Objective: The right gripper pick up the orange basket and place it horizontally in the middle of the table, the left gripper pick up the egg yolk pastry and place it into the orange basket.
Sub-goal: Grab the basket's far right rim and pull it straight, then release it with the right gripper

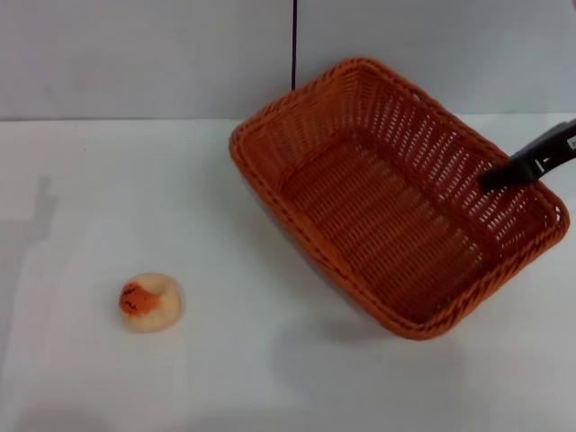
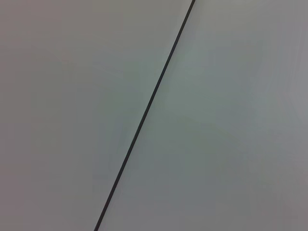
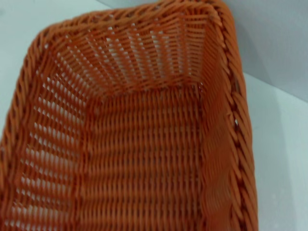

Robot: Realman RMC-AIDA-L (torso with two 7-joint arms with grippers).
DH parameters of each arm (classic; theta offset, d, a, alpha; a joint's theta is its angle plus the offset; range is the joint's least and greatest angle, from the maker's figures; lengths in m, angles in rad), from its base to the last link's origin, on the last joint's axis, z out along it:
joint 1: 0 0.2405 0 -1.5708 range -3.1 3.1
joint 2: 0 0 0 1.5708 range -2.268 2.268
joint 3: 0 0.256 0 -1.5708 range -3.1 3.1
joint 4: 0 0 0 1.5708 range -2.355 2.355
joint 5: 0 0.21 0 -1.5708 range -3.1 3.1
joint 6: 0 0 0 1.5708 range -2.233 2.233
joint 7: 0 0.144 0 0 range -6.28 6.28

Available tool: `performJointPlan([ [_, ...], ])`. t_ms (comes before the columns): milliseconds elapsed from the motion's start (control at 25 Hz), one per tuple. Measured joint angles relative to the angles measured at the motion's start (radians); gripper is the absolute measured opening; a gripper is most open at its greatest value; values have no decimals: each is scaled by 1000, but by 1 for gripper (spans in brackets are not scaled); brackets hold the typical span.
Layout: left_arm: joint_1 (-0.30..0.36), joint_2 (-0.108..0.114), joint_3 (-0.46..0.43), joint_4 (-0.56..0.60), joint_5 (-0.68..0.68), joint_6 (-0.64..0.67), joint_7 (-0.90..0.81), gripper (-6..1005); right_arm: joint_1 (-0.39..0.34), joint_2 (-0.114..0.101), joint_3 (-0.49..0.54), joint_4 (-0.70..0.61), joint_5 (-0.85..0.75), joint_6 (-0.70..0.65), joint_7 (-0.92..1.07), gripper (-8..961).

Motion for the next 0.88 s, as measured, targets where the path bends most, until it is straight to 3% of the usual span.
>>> performJointPlan([
  [320, -3, 2, -2, 0, 0, 0, -1, 695, -78, -17, 23, -107, 168, -35, -1, 171],
  [680, -4, 2, -3, 0, 0, 0, -1, 693, -96, -13, 137, -132, 236, -86, -63, 172],
  [880, -4, 2, -2, 0, 0, 0, -1, 692, -113, -29, 163, -142, 314, -117, -97, 184],
])
